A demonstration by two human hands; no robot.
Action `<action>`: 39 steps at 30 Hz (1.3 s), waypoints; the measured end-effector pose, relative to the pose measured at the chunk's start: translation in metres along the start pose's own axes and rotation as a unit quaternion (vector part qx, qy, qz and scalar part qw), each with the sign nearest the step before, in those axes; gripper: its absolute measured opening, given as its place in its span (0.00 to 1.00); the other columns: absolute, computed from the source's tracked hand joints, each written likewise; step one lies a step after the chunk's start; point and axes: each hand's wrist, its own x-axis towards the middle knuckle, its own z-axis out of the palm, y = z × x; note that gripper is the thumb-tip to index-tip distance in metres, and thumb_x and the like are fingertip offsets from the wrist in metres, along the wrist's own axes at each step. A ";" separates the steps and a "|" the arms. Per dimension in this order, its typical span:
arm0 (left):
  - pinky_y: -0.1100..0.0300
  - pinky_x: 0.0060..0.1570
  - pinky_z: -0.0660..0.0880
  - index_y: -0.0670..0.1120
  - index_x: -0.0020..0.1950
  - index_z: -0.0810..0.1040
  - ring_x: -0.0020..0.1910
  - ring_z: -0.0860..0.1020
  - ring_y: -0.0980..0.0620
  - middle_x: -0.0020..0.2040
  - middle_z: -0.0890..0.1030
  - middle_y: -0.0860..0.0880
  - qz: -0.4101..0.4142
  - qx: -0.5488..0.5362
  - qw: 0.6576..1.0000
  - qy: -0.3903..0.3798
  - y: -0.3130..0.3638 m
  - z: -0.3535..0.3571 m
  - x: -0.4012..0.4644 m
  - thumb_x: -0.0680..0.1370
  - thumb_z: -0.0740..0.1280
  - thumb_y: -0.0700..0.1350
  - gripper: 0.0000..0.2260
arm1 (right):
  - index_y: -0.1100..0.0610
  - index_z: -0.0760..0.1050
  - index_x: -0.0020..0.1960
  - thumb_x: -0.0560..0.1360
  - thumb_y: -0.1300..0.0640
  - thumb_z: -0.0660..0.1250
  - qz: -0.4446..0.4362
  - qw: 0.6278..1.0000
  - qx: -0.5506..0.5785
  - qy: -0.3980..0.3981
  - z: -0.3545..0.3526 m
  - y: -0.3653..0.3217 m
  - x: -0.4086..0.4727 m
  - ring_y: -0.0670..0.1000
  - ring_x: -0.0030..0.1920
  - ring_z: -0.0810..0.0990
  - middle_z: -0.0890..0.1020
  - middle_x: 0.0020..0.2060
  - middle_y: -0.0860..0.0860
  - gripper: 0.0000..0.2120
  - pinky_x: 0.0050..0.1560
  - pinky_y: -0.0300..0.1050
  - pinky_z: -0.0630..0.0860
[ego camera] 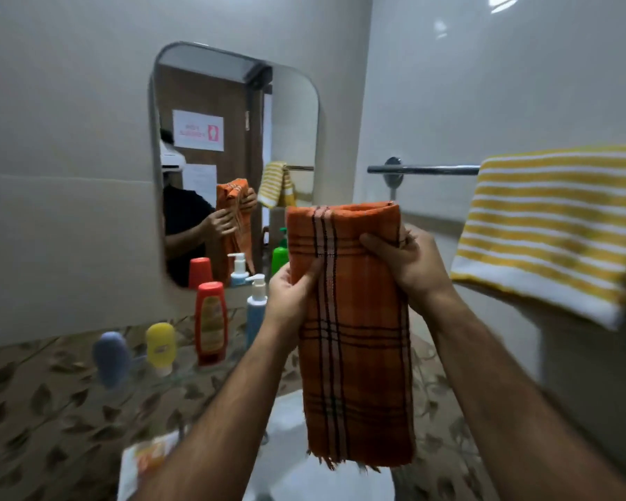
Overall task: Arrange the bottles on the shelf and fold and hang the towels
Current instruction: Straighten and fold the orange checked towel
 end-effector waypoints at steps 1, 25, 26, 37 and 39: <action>0.53 0.47 0.82 0.44 0.51 0.81 0.47 0.84 0.45 0.47 0.86 0.43 0.016 -0.017 1.000 -0.002 0.002 0.013 0.013 0.76 0.69 0.45 0.07 | 0.58 0.82 0.50 0.69 0.54 0.76 -0.017 1.000 -0.002 0.012 -0.006 -0.007 0.006 0.56 0.45 0.86 0.87 0.44 0.58 0.12 0.44 0.51 0.83; 0.71 0.37 0.74 0.50 0.51 0.79 0.39 0.80 0.66 0.42 0.81 0.59 0.318 0.099 0.937 -0.110 0.056 0.120 0.250 0.78 0.65 0.58 0.12 | 0.57 0.69 0.62 0.77 0.54 0.70 -0.291 0.784 -0.434 0.336 -0.012 -0.053 0.139 0.44 0.46 0.81 0.82 0.49 0.45 0.17 0.46 0.33 0.77; 0.70 0.37 0.74 0.49 0.51 0.79 0.40 0.80 0.64 0.42 0.81 0.59 0.321 0.104 0.935 -0.110 0.058 0.127 0.258 0.78 0.65 0.57 0.12 | 0.57 0.66 0.64 0.78 0.55 0.69 -0.297 0.770 -0.454 0.334 -0.014 -0.058 0.147 0.46 0.49 0.82 0.82 0.53 0.47 0.19 0.48 0.37 0.79; 0.64 0.41 0.74 0.48 0.52 0.82 0.43 0.81 0.56 0.46 0.84 0.52 0.272 0.190 0.929 -0.165 0.029 0.187 0.329 0.78 0.67 0.57 0.13 | 0.55 0.52 0.78 0.78 0.55 0.67 -0.130 0.685 -0.602 0.389 -0.048 -0.056 0.209 0.60 0.56 0.81 0.78 0.62 0.60 0.34 0.52 0.53 0.79; 0.64 0.40 0.72 0.48 0.52 0.81 0.45 0.82 0.52 0.47 0.85 0.51 0.276 0.221 0.923 -0.148 0.019 0.190 0.332 0.77 0.67 0.59 0.15 | 0.53 0.50 0.78 0.78 0.54 0.68 -0.119 0.668 -0.620 0.394 -0.053 -0.052 0.210 0.58 0.57 0.80 0.77 0.64 0.58 0.36 0.54 0.51 0.79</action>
